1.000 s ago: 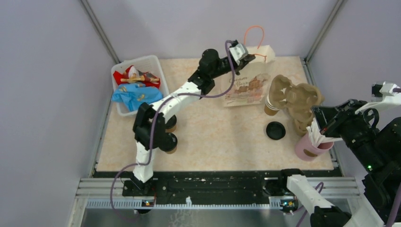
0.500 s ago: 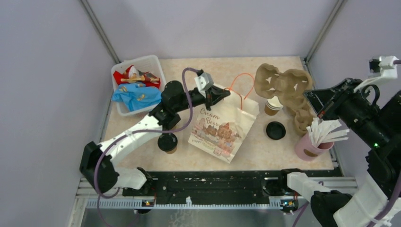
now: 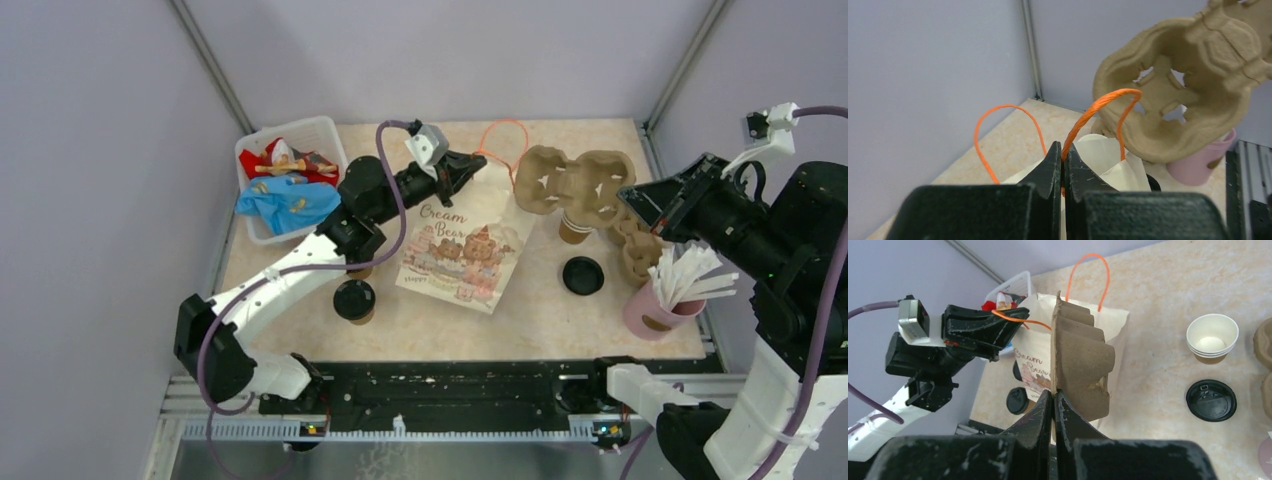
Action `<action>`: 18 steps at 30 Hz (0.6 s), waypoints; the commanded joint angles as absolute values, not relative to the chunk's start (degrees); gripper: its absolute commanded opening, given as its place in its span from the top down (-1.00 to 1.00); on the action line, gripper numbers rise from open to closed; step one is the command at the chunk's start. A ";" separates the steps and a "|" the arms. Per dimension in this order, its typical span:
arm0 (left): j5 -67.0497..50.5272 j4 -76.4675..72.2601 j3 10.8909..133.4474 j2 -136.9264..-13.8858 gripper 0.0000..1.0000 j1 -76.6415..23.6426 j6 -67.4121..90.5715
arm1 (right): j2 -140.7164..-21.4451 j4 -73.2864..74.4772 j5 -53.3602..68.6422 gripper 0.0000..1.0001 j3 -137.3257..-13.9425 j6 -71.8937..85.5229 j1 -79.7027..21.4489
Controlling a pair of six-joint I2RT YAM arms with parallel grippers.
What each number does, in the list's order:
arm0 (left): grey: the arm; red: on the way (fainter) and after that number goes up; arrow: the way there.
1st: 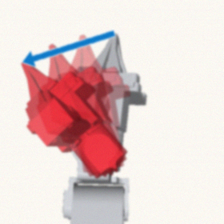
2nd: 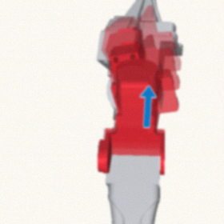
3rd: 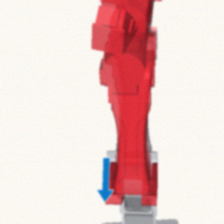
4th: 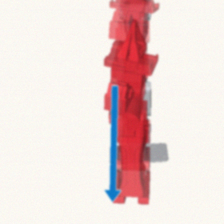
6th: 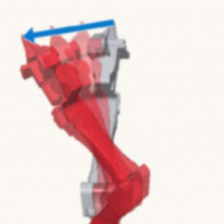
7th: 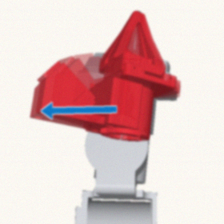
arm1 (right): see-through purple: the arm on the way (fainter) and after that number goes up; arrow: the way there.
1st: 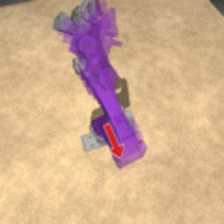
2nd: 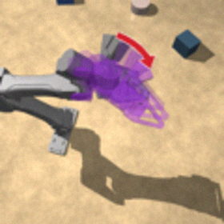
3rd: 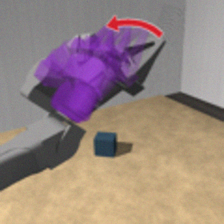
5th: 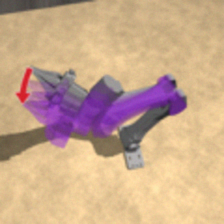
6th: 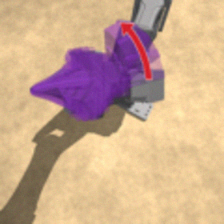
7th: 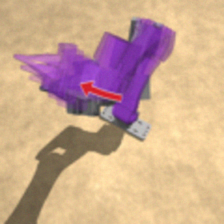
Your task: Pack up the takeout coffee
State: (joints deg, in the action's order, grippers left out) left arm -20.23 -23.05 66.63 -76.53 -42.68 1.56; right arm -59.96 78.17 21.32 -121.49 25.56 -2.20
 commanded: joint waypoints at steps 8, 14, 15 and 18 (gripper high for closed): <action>-17.90 -38.88 69.36 -84.65 1.00 -40.87 3.80 | -59.84 71.78 18.28 1.00 -120.23 32.32 -2.11; -22.22 -41.58 57.26 -81.11 1.00 -40.87 6.05 | -59.21 71.13 19.82 1.00 -115.33 34.37 -2.06; -23.08 -40.77 56.15 -80.28 1.00 -40.97 6.11 | -59.11 71.01 20.17 1.00 -114.61 34.63 -2.08; -23.90 -36.42 53.93 -77.15 0.83 -40.96 7.27 | -58.93 71.11 20.60 1.00 -113.50 35.13 -2.05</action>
